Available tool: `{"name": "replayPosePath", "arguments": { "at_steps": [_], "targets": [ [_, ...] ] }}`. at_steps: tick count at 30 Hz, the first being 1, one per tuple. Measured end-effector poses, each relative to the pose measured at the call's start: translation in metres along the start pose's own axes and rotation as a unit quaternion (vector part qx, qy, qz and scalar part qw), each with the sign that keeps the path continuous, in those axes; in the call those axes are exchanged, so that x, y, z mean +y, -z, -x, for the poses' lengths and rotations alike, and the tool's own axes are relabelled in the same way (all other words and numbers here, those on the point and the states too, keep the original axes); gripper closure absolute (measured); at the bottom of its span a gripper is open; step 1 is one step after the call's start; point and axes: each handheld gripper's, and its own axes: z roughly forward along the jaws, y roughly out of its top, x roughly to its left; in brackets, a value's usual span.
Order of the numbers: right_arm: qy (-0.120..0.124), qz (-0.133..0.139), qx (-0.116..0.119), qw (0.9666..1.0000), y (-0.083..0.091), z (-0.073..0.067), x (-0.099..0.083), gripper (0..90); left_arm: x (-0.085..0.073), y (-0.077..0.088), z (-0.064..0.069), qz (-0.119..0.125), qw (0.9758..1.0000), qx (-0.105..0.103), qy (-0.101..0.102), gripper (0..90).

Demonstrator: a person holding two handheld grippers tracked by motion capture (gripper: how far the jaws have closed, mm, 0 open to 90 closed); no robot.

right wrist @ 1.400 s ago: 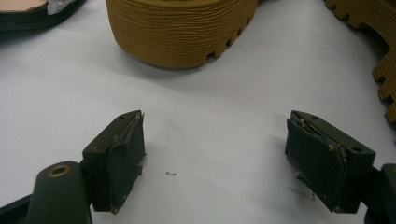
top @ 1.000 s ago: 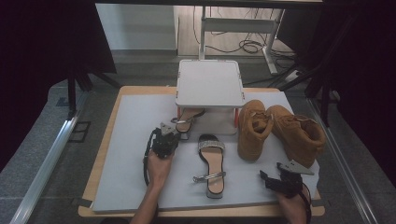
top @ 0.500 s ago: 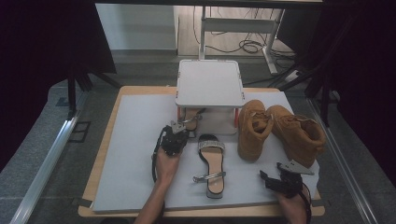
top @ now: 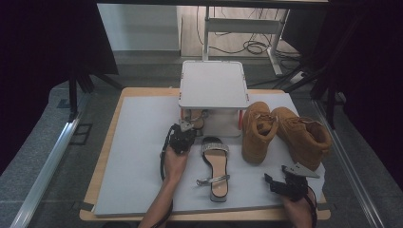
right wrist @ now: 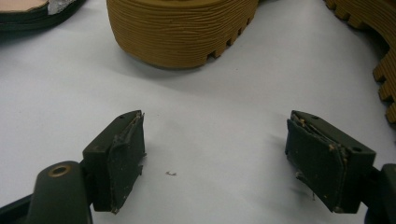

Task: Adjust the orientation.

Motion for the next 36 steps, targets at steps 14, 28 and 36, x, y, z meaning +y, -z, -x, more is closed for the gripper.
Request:
{"name": "replayPosePath", "arguments": {
  "at_steps": [14, 28, 36],
  "targets": [
    [0.000, 0.000, 0.000, 1.0000, 0.000, 0.000, 0.000, 20.8, 0.007, -0.010, -0.003, -0.004, 1.0000, 0.008, 0.005, 89.6],
    [0.001, 0.000, 0.000, 1.0000, 0.000, 0.000, 0.000, 20.8, 0.009, -0.016, -0.007, -0.007, 0.9998, 0.013, 0.011, 89.5],
    [0.000, 0.000, 0.000, 1.0000, 0.000, 0.000, 0.000, 20.8, 0.010, -0.015, -0.006, -0.009, 0.9998, 0.014, 0.009, 86.4]
  ]
}}
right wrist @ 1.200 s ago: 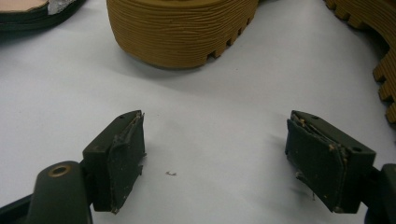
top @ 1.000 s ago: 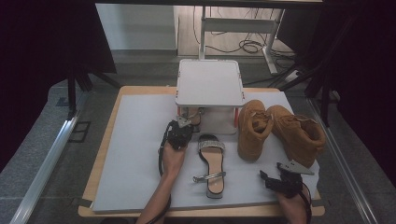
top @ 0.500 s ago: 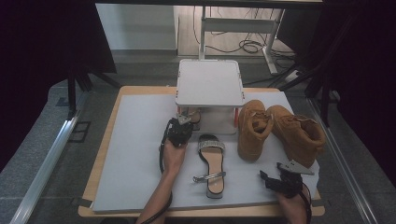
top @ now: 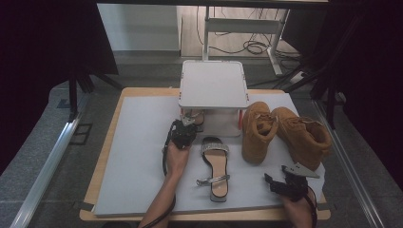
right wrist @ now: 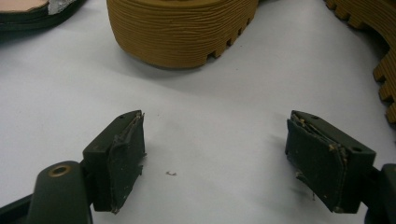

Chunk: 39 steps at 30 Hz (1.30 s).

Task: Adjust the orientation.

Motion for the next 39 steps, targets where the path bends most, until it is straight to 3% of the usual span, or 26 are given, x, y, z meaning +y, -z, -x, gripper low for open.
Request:
{"name": "replayPosePath", "arguments": {
  "at_steps": [7, 14, 25, 30, 39],
  "targets": [
    [0.000, 0.000, 0.000, 1.0000, 0.000, 0.000, 0.000, 20.8, -0.002, 0.007, -0.004, -0.005, 0.9999, -0.013, 0.005, 77.2],
    [-0.001, 0.000, 0.000, 1.0000, 0.000, 0.000, 0.000, 20.8, -0.008, 0.017, -0.007, -0.013, 0.9996, -0.024, -0.006, 60.7],
    [-0.001, 0.000, 0.000, 1.0000, 0.000, 0.000, 0.000, 20.8, -0.015, 0.033, -0.011, -0.025, 0.9989, -0.038, -0.014, 44.1],
    [-0.001, 0.000, 0.000, 1.0000, 0.000, 0.000, 0.000, 20.8, -0.018, 0.040, -0.010, -0.032, 0.9986, -0.034, -0.025, 34.2],
    [0.000, -0.001, 0.000, 1.0000, 0.000, 0.000, 0.000, 20.8, -0.025, 0.055, -0.009, -0.044, 0.9968, -0.056, -0.036, 23.0]
  ]
}}
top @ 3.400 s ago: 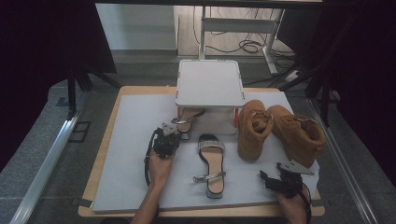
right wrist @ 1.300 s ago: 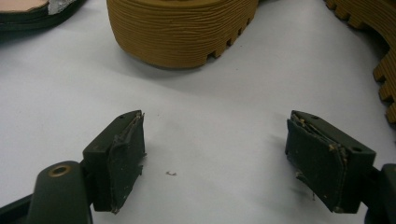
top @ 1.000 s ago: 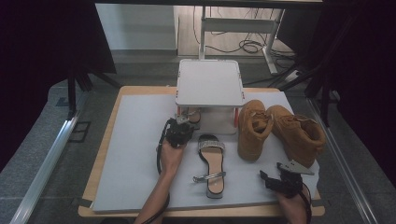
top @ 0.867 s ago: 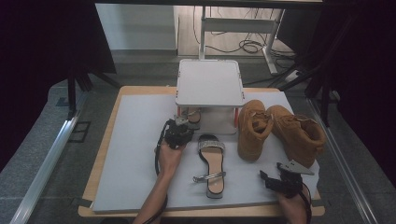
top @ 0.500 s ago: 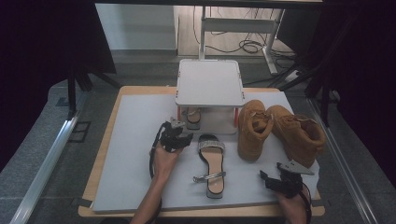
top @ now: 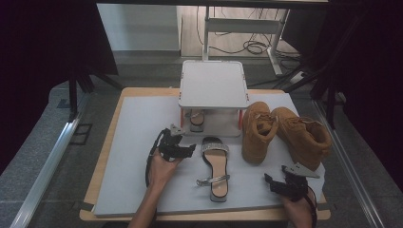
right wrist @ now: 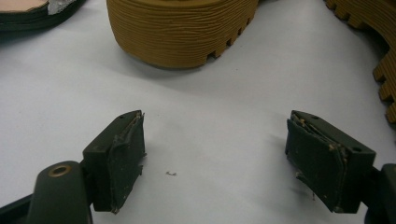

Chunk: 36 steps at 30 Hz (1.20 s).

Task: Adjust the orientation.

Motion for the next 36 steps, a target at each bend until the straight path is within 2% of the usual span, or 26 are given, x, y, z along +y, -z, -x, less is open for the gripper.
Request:
{"name": "replayPosePath", "arguments": {
  "at_steps": [5, 9, 14, 20, 33, 36],
  "targets": [
    [0.000, 0.000, 0.000, 1.0000, 0.000, 0.000, 0.000, 20.8, -0.006, 0.005, 0.002, -0.012, 0.9998, -0.001, -0.015, 19.1],
    [0.000, -0.001, 0.000, 1.0000, 0.000, 0.000, 0.000, 20.8, -0.014, 0.010, 0.001, -0.011, 0.9998, -0.009, -0.013, 17.2],
    [0.001, -0.001, 0.001, 1.0000, 0.000, 0.000, 0.000, 20.8, -0.021, 0.015, 0.001, -0.015, 0.9996, -0.002, -0.023, 13.9],
    [0.002, -0.002, 0.003, 1.0000, 0.000, 0.001, 0.000, 20.8, -0.032, 0.021, 0.001, -0.023, 0.9994, -0.006, -0.026, 13.2],
    [0.006, -0.009, 0.009, 0.9999, 0.000, 0.002, 0.002, 19.6, -0.057, 0.036, -0.006, -0.035, 0.9993, -0.001, -0.013, 12.9],
    [0.006, -0.008, 0.010, 0.9999, 0.000, 0.002, 0.002, 19.6, -0.061, 0.036, -0.006, -0.042, 0.9991, -0.004, -0.002, 13.4]
  ]
}}
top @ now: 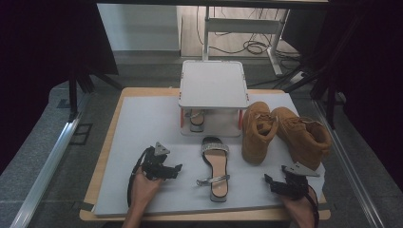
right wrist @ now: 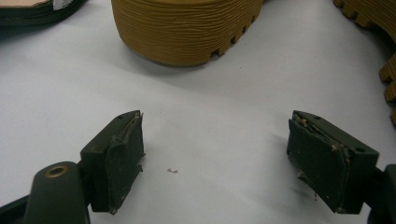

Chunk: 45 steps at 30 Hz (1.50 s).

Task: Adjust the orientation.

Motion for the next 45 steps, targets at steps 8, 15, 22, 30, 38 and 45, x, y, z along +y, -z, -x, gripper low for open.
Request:
{"name": "replayPosePath", "arguments": {
  "at_steps": [8, 15, 22, 30, 38, 45],
  "targets": [
    [0.000, 0.001, 0.002, 1.0000, 0.000, 0.001, 0.000, 19.6, 0.011, -0.009, 0.007, 0.000, 0.9996, -0.024, 0.015, 39.9],
    [0.000, 0.002, 0.002, 1.0000, 0.000, 0.001, -0.001, 19.6, 0.027, -0.021, 0.014, 0.000, 0.9988, -0.048, 0.006, 74.2],
    [-0.001, 0.003, 0.002, 1.0000, 0.000, 0.001, -0.001, 19.6, 0.042, -0.035, 0.024, 0.002, 0.9988, -0.043, -0.023, 88.3],
    [-0.001, 0.004, 0.002, 1.0000, 0.000, 0.001, -0.001, 19.6, 0.053, -0.051, 0.028, -0.005, 0.9985, -0.049, -0.024, 89.7],
    [-0.001, 0.005, 0.002, 1.0000, 0.000, 0.001, -0.001, 19.6, 0.063, -0.064, 0.032, -0.013, 0.9982, -0.053, -0.026, 89.7],
    [-0.001, 0.005, 0.002, 1.0000, 0.000, 0.001, -0.001, 19.6, 0.069, -0.065, 0.033, -0.007, 0.9984, -0.052, -0.022, 89.7]
  ]
}}
